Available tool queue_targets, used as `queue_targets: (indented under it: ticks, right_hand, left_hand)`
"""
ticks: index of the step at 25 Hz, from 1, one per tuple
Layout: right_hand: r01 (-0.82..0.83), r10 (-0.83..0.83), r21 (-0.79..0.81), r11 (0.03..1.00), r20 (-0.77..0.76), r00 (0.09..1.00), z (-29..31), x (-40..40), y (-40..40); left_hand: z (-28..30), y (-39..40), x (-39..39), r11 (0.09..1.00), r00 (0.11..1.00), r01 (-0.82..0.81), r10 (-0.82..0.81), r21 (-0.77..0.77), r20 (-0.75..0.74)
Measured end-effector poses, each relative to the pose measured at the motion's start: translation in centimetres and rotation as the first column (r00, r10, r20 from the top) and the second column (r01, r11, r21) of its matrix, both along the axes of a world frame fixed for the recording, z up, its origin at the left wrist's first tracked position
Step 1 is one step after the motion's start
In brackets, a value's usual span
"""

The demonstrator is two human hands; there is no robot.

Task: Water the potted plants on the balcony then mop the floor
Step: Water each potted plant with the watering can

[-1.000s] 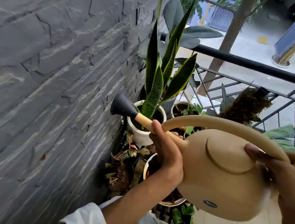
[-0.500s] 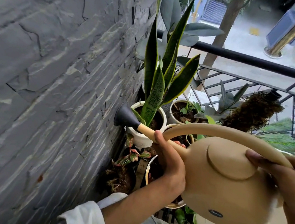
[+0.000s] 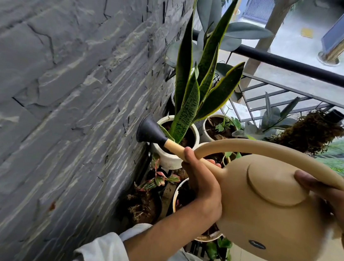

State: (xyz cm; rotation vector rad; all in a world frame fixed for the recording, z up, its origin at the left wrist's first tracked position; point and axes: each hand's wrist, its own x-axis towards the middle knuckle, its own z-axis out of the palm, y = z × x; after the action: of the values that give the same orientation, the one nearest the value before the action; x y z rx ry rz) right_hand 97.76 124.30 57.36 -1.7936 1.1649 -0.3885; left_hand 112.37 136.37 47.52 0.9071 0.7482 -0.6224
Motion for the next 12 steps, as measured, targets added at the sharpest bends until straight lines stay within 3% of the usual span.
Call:
queue_targets:
  ticks: [12]
  right_hand:
    - [-0.006, 0.009, -0.041, 0.999, 0.059, 0.998, 0.1, 1.7, 1.3]
  left_hand:
    - [-0.4, 0.2, 1.1, 1.000, 1.000, 0.002, -0.002, 0.002, -0.001]
